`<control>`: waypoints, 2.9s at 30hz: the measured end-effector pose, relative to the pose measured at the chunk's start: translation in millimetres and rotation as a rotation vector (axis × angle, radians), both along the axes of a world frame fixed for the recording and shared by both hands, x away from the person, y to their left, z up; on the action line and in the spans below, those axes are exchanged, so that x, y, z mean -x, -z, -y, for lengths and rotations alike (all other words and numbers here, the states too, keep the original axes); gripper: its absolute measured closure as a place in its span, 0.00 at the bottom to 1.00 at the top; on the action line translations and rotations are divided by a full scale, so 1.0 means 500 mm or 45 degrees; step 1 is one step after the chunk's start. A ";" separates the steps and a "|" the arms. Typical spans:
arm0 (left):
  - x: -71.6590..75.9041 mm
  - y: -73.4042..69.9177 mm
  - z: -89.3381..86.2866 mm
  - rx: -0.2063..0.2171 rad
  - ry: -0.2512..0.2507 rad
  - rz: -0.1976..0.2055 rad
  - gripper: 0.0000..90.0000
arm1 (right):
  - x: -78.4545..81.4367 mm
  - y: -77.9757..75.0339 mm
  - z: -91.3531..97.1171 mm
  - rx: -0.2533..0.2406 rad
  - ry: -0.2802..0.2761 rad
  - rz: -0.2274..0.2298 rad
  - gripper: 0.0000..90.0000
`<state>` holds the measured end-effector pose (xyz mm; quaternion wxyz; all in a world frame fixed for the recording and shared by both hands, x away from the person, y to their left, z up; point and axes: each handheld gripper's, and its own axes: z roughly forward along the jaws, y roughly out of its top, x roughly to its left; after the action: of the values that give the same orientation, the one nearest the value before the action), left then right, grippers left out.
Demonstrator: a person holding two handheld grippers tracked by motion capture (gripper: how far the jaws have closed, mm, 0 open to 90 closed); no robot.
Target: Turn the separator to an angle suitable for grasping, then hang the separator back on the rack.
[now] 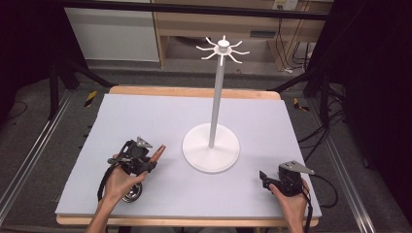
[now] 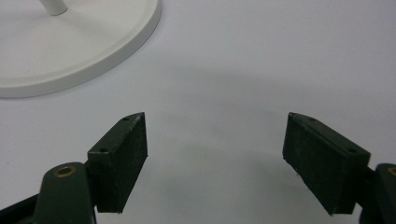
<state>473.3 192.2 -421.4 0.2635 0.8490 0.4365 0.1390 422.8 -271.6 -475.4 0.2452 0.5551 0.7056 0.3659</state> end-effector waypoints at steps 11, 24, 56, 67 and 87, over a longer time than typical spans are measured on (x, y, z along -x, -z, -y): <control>0.021 -0.034 -0.017 0.065 -0.008 0.092 0.75 | 0.001 -0.001 0.001 -0.001 0.001 0.005 0.25; 0.048 -0.080 -0.037 0.183 -0.020 0.277 0.75 | 0.002 -0.003 0.002 0.002 0.004 0.016 0.24; 0.089 -0.182 -0.032 0.438 0.015 0.590 0.75 | 0.002 0.000 0.004 0.000 0.005 0.019 0.24; 0.078 -0.217 -0.022 0.478 0.035 0.629 0.75 | 0.001 0.000 0.005 -0.005 0.015 0.017 0.22; 0.070 -0.298 0.012 0.546 0.089 0.696 0.75 | 0.002 -0.001 0.009 -0.015 0.020 0.023 0.21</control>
<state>438.3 186.1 -272.4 0.5475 0.7201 0.3398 0.2573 422.0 -276.0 -475.1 0.2512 0.5588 0.6967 0.3733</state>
